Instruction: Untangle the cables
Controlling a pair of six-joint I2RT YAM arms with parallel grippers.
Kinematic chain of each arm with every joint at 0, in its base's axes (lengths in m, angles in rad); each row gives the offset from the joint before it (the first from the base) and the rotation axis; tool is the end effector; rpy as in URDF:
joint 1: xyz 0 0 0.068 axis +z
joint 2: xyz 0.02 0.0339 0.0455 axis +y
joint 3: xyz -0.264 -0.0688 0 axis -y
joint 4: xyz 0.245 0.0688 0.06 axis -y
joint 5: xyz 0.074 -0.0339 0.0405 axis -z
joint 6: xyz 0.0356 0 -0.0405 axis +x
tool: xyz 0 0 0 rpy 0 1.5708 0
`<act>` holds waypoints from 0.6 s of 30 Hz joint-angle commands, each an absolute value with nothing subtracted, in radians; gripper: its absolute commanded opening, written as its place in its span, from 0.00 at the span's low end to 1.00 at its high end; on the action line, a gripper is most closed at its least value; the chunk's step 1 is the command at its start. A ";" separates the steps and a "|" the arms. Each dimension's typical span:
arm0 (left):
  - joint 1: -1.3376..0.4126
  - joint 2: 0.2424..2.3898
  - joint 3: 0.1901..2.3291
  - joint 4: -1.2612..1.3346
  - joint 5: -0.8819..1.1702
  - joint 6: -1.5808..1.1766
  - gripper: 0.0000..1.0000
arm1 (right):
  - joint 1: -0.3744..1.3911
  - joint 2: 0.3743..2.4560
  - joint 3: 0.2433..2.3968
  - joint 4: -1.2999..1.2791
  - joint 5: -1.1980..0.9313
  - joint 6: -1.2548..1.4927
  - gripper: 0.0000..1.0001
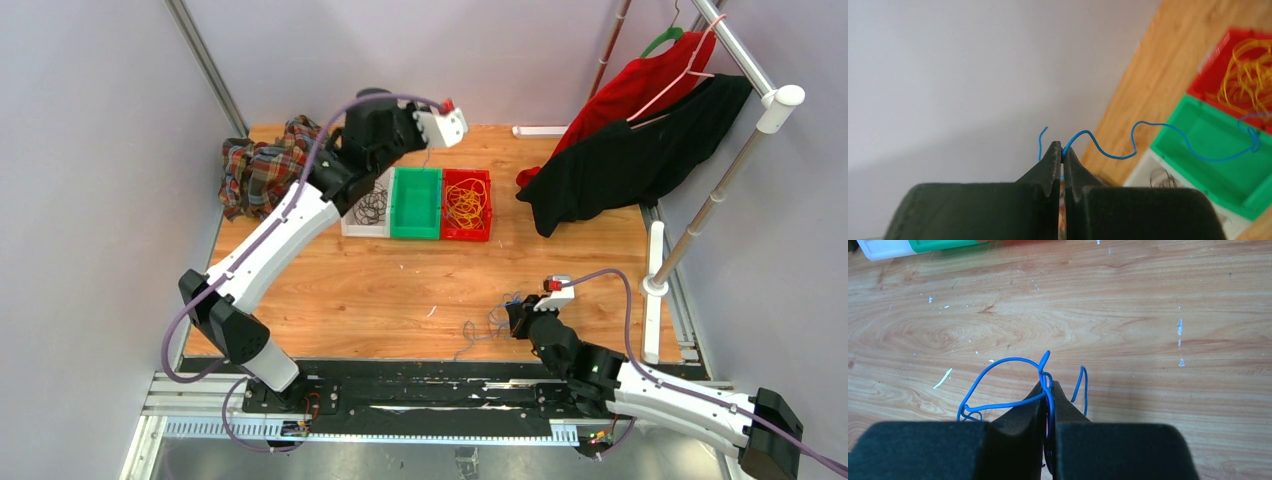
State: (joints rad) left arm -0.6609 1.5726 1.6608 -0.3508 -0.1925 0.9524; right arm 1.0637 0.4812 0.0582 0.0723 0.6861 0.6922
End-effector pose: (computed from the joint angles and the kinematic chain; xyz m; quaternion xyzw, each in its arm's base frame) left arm 0.2919 -0.2183 0.4306 0.5298 0.5888 0.1634 0.5881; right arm 0.0825 0.1021 0.1549 0.0468 0.7942 0.2390 0.5567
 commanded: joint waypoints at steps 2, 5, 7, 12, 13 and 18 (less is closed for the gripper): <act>-0.667 1.570 1.919 -0.417 -0.039 0.755 0.00 | 1.052 0.472 0.055 0.056 0.719 0.711 0.01; -0.667 1.560 1.923 -0.395 -0.026 0.737 0.00 | 1.052 0.470 0.052 0.056 0.717 0.716 0.01; -0.667 1.557 1.889 -0.404 -0.039 0.755 0.00 | 1.052 0.470 0.055 0.055 0.717 0.714 0.01; -0.667 1.537 1.760 -0.381 -0.068 0.804 0.00 | 1.052 0.465 0.062 0.041 0.718 0.709 0.01; -0.667 1.537 1.748 -0.380 -0.075 0.813 0.00 | 1.052 0.461 0.063 0.038 0.719 0.709 0.01; -0.667 1.546 1.691 -0.352 -0.121 0.867 0.00 | 1.052 0.441 0.060 0.019 0.723 0.712 0.01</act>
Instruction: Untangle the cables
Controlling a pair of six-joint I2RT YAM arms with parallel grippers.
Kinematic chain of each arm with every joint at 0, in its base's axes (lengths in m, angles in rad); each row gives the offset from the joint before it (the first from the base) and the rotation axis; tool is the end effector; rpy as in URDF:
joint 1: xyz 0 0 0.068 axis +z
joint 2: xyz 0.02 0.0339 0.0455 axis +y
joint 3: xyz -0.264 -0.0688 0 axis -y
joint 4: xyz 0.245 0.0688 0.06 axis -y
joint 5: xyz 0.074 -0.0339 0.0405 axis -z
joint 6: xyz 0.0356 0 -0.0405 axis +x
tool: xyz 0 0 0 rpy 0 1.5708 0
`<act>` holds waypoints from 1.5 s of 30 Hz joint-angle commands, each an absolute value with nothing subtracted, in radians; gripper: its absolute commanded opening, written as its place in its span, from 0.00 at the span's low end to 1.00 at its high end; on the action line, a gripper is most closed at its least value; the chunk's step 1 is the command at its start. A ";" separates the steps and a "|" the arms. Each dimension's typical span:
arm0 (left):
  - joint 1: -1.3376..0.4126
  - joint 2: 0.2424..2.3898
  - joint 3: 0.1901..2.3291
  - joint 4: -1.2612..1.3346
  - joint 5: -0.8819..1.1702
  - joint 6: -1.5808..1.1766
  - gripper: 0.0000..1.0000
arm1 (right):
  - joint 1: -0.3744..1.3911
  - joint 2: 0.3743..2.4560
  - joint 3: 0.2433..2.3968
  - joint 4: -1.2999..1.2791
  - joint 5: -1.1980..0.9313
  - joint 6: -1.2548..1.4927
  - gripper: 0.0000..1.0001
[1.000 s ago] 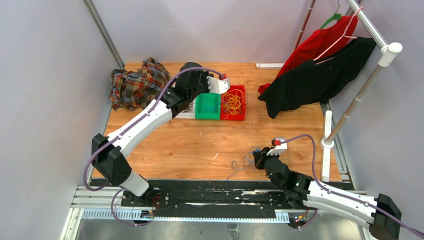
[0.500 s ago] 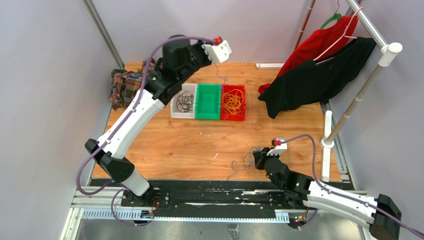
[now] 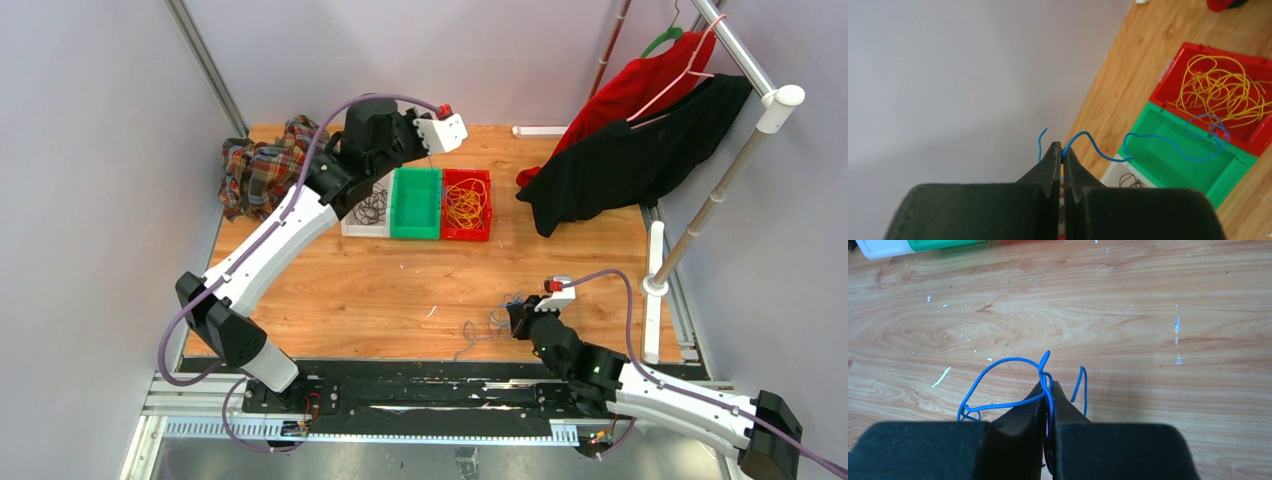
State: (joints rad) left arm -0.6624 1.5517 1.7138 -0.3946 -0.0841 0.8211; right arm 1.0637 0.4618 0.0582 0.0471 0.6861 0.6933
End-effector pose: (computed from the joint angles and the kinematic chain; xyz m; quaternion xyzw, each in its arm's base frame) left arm 0.2807 -0.2151 0.4510 0.5102 0.5954 0.0820 0.6152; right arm 0.0817 0.1007 0.1546 0.0462 0.7955 0.2373 0.5556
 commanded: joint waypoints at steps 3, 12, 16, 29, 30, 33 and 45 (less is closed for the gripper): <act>-0.668 1.546 1.675 -0.340 -0.131 0.874 0.00 | 1.052 0.432 0.058 0.006 0.724 0.714 0.01; -0.667 1.549 1.748 -0.287 -0.151 0.850 0.00 | 1.052 0.419 0.057 -0.006 0.722 0.715 0.01; -0.667 1.555 1.797 -0.267 -0.176 0.854 0.00 | 1.052 0.417 0.054 -0.007 0.720 0.718 0.01; -0.667 1.558 1.639 -0.267 -0.218 0.941 0.00 | 1.052 0.393 0.048 -0.033 0.723 0.724 0.01; -0.667 1.561 1.616 -0.259 -0.227 0.961 0.00 | 1.052 0.386 0.048 -0.039 0.724 0.724 0.01; -0.658 1.577 1.550 -0.227 -0.253 1.009 0.00 | 1.052 0.360 0.048 -0.064 0.727 0.724 0.01; -0.621 1.750 1.557 -0.240 -0.264 1.011 0.00 | 1.052 0.296 0.044 -0.122 0.729 0.732 0.01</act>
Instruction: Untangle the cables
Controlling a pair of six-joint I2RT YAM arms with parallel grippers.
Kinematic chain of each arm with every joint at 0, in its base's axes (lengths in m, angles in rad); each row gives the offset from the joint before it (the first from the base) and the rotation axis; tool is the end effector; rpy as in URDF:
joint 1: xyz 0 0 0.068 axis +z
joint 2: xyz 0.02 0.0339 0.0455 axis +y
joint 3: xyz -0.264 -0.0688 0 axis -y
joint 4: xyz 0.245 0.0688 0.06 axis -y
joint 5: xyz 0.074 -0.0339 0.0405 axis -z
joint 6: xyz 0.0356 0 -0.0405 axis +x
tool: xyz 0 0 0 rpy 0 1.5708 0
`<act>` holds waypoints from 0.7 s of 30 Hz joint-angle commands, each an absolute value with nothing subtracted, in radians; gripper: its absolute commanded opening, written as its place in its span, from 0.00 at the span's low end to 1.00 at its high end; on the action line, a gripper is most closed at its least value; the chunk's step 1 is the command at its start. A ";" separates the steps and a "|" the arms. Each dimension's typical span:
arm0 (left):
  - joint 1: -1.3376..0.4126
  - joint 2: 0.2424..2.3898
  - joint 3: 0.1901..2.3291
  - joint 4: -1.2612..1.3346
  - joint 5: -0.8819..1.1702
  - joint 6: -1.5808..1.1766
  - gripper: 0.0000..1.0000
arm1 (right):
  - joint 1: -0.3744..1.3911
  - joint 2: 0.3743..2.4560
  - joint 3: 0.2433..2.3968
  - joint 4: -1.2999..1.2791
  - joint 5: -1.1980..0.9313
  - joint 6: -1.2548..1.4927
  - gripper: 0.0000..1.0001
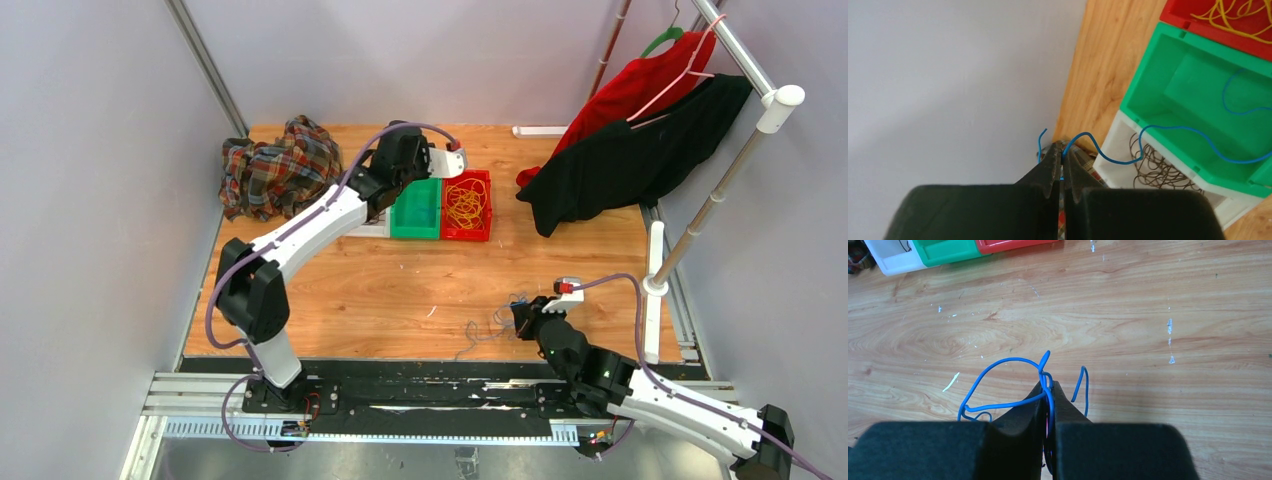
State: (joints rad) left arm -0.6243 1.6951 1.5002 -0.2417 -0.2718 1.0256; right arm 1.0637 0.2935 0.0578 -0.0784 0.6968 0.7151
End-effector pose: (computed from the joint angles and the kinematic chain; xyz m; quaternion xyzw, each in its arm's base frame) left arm 0.3324 -0.2277 0.3411 0.5644 0.6205 0.2181 0.4988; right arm 0.0762 0.0902 0.1597 0.0658 0.7837 0.2552 0.5625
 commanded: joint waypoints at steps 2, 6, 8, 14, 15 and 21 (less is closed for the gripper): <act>-0.621 1.791 1.580 -0.262 -0.255 0.989 0.00 | 1.052 0.312 0.049 -0.116 0.728 0.733 0.00; -0.621 1.865 1.594 -0.254 -0.253 0.968 0.00 | 1.052 0.342 0.065 -0.114 0.726 0.723 0.01; -0.621 1.897 1.593 -0.235 -0.256 0.953 0.00 | 1.052 0.349 0.076 -0.112 0.726 0.710 0.01; -0.621 1.978 1.598 -0.230 -0.234 0.903 0.00 | 1.049 0.377 0.111 -0.112 0.733 0.672 0.01; -0.620 1.989 1.597 -0.233 -0.224 0.892 0.00 | 1.048 0.383 0.116 -0.110 0.733 0.668 0.01; -0.609 2.038 1.600 -0.284 -0.109 0.799 0.00 | 1.043 0.437 0.143 -0.092 0.721 0.648 0.01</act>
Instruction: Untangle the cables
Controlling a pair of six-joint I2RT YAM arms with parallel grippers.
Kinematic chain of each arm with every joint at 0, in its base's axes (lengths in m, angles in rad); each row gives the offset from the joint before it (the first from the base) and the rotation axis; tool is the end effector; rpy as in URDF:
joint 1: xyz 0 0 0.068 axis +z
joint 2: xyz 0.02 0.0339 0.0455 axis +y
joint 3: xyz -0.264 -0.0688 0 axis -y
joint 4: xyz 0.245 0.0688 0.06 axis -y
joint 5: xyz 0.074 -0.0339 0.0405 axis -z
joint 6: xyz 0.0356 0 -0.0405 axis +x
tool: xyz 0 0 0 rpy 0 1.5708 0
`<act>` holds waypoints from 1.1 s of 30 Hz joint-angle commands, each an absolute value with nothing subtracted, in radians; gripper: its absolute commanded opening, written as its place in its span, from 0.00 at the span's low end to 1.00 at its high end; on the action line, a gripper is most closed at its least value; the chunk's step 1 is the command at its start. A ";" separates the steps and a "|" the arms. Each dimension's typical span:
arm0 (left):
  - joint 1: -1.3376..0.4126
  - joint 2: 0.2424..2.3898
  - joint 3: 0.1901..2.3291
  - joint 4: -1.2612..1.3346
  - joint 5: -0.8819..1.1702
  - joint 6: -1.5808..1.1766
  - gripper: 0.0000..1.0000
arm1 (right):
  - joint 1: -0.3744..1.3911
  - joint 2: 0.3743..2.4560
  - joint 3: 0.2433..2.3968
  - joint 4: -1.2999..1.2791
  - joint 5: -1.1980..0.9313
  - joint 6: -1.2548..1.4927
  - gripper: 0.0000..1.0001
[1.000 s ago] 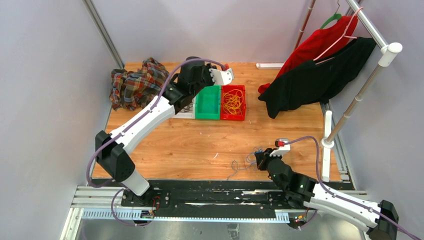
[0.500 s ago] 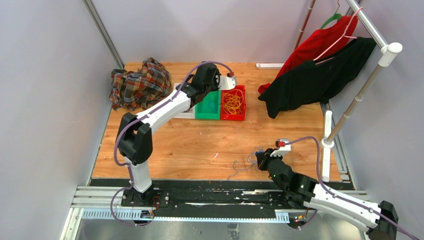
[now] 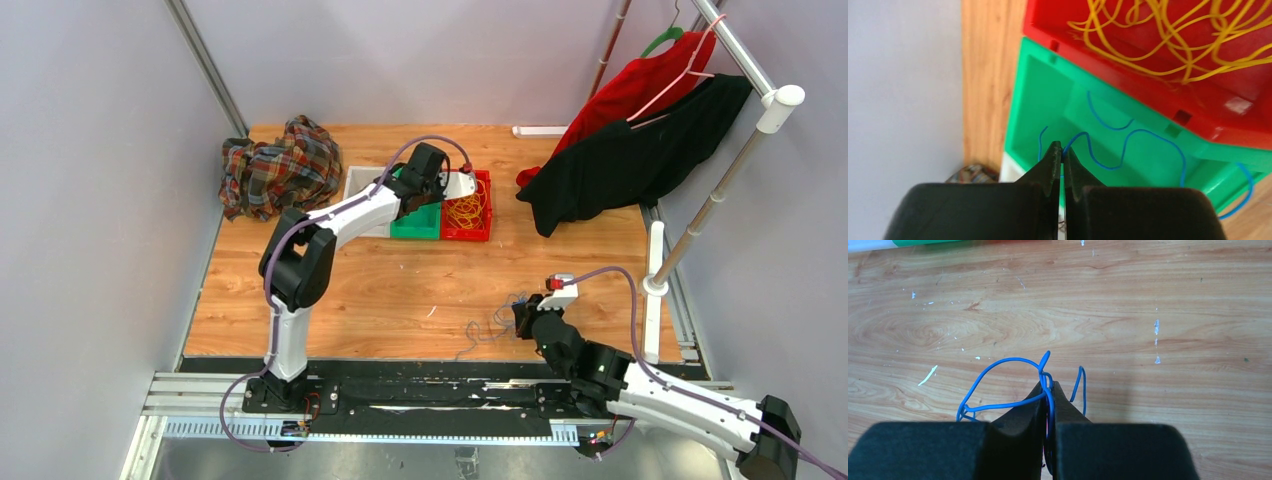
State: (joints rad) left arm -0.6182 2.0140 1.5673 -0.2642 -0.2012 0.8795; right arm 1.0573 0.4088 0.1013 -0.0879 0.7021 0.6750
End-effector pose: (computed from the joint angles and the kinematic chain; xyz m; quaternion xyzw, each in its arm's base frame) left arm 0.3811 -0.2623 0.2292 0.5850 0.6909 0.1445 0.3993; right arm 0.0803 0.0957 0.1625 0.0387 0.8035 0.2113 0.5553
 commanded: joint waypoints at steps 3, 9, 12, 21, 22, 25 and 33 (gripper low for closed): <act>-0.598 2.054 1.610 -0.303 -0.072 0.762 0.00 | 1.038 0.465 0.155 -0.084 0.715 0.639 0.01; -0.546 2.049 1.728 -0.460 0.010 0.654 0.56 | 1.013 0.527 0.177 -0.041 0.665 0.624 0.00; -0.525 2.005 1.776 -0.564 0.079 0.650 0.79 | 0.994 0.565 0.192 -0.010 0.627 0.615 0.01; -0.524 1.741 1.628 -0.773 0.544 0.582 0.98 | 0.939 0.682 0.265 0.115 0.487 0.571 0.01; -0.537 1.713 1.583 -0.772 0.596 0.550 1.00 | 0.932 0.711 0.277 0.132 0.470 0.566 0.01; -0.607 1.657 1.464 -0.767 0.662 0.465 1.00 | 0.920 0.792 0.322 0.189 0.406 0.559 0.01; -0.700 1.585 1.298 -0.523 0.677 0.176 0.98 | 0.916 0.968 0.446 0.288 0.293 0.554 0.01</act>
